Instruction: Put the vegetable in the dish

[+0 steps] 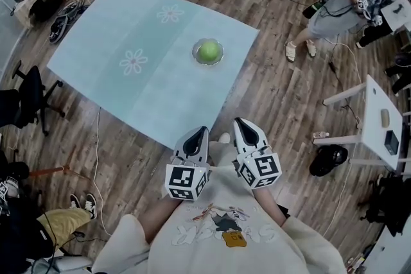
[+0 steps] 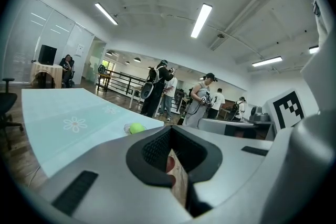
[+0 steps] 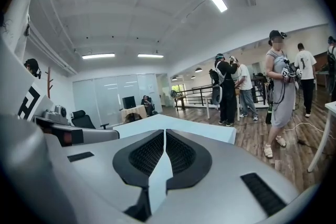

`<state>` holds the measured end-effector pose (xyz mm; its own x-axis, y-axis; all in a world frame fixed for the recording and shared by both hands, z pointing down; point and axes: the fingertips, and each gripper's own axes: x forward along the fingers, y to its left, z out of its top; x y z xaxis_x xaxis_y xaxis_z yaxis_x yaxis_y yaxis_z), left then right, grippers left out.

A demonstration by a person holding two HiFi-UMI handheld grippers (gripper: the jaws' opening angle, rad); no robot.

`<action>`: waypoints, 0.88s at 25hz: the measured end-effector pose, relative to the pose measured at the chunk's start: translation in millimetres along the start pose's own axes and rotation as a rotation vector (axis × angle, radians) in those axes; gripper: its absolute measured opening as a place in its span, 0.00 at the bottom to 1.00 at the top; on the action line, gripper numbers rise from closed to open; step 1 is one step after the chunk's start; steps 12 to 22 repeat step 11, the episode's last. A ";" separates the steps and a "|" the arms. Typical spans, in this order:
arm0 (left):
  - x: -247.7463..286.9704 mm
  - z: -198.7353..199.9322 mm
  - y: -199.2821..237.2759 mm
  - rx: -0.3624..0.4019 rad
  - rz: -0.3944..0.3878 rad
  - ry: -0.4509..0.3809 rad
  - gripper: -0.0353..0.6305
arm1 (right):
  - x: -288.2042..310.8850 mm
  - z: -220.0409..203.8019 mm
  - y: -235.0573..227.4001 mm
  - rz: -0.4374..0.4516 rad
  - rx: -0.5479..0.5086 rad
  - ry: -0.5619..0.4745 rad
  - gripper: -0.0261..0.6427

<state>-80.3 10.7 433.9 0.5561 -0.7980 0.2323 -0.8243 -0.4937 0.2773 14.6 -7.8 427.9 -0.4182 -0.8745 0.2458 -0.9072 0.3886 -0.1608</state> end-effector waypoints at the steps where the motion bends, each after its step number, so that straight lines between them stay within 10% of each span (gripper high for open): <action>1: 0.1 -0.9 -1.0 -0.001 -0.003 0.001 0.06 | -1.6 -1.0 -0.7 -0.003 0.002 0.000 0.08; 22: -3.4 -4.0 -5.2 -0.017 -0.017 0.008 0.06 | -7.9 -2.6 1.0 -0.013 0.011 -0.004 0.08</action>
